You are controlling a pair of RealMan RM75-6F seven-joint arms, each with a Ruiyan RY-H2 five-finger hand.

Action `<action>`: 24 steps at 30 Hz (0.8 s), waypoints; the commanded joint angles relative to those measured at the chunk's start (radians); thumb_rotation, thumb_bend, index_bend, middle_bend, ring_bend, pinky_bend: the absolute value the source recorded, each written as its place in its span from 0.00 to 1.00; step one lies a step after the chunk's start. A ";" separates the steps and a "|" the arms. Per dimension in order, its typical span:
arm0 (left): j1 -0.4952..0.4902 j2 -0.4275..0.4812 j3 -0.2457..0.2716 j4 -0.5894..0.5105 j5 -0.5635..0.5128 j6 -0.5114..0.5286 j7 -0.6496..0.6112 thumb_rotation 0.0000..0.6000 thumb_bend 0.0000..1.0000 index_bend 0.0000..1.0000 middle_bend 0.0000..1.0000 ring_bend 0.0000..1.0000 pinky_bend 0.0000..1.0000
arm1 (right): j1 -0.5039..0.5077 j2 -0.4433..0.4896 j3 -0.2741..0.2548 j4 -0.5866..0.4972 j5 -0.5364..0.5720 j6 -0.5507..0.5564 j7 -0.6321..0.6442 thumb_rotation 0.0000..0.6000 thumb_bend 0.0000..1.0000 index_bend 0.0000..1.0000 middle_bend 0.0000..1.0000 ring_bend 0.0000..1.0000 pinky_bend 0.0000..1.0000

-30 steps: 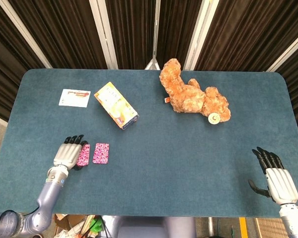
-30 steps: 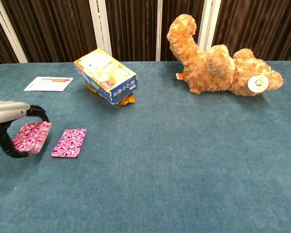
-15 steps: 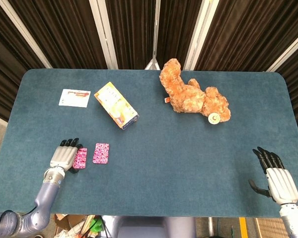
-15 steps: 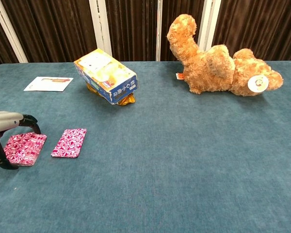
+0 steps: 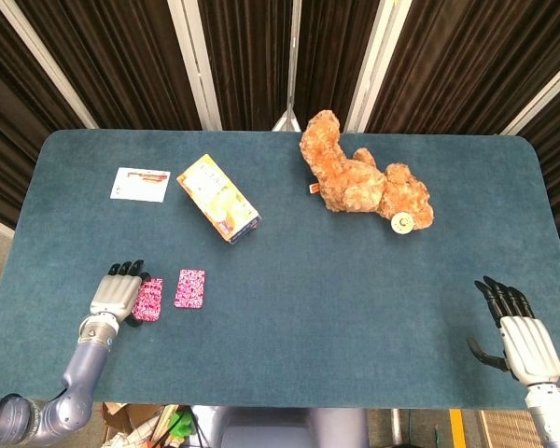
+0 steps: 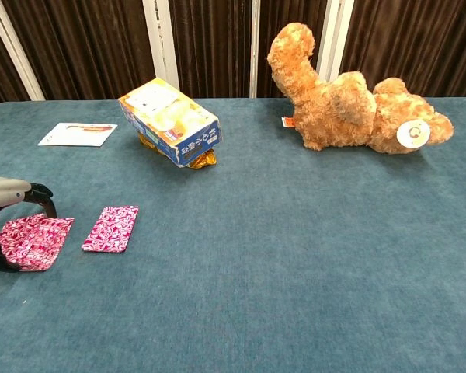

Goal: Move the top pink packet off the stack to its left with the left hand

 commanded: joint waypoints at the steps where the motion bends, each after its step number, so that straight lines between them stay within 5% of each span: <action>1: 0.002 0.001 -0.001 0.003 0.006 0.000 -0.009 1.00 0.23 0.16 0.00 0.00 0.00 | 0.001 0.000 0.000 -0.001 0.000 -0.001 -0.001 1.00 0.36 0.00 0.00 0.00 0.05; 10: 0.008 0.007 -0.002 0.008 0.020 0.012 -0.020 1.00 0.21 0.10 0.00 0.00 0.00 | 0.001 0.000 0.000 -0.003 0.001 -0.002 -0.005 1.00 0.36 0.00 0.00 0.00 0.05; 24: 0.025 0.021 0.015 -0.001 -0.017 0.053 0.016 1.00 0.21 0.16 0.00 0.00 0.00 | 0.000 -0.001 0.000 -0.003 -0.003 0.001 -0.010 1.00 0.36 0.00 0.00 0.00 0.05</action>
